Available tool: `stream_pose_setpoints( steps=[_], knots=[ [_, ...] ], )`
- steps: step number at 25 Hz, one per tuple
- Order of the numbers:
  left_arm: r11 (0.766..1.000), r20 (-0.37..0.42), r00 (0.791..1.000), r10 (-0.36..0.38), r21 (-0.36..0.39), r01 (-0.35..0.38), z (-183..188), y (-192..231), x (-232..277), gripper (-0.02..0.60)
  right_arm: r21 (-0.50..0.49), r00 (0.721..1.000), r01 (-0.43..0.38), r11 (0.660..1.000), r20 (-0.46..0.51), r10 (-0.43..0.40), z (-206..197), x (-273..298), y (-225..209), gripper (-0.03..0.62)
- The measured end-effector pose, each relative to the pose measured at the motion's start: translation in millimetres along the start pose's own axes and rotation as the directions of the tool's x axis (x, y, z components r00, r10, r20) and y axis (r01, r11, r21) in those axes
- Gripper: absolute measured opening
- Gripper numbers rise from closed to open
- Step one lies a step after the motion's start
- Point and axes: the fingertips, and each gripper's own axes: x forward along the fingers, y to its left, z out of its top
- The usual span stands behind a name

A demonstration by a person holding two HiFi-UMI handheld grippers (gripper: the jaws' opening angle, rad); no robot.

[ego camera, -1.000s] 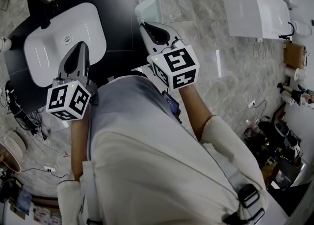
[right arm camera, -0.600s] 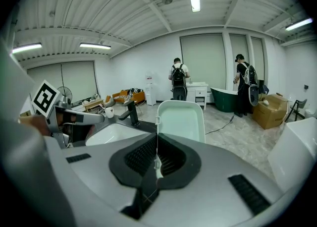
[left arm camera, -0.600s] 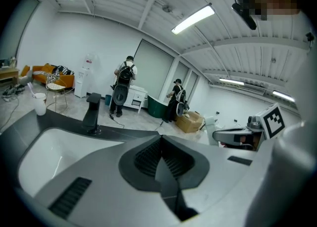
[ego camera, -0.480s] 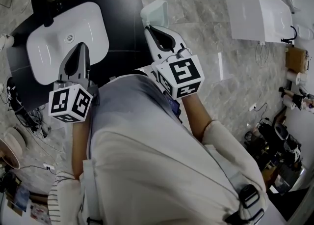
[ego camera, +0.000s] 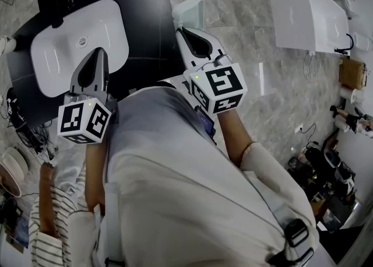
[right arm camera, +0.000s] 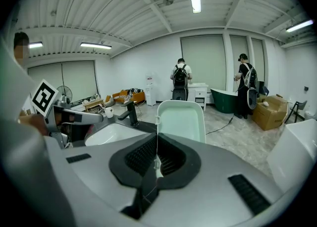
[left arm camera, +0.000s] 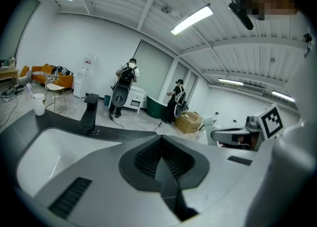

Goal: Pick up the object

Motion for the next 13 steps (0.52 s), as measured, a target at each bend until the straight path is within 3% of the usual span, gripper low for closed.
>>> stream_pose_setpoints(
  steps=[13],
  knots=[
    [0.999,-0.012,1.0,-0.016,-0.032,0.016,-6.6,-4.3,9.0,0.003,-0.004,1.0,-0.009,1.0,-0.006,0.009,-3.6,9.3,-4.3,0.014]
  ],
)
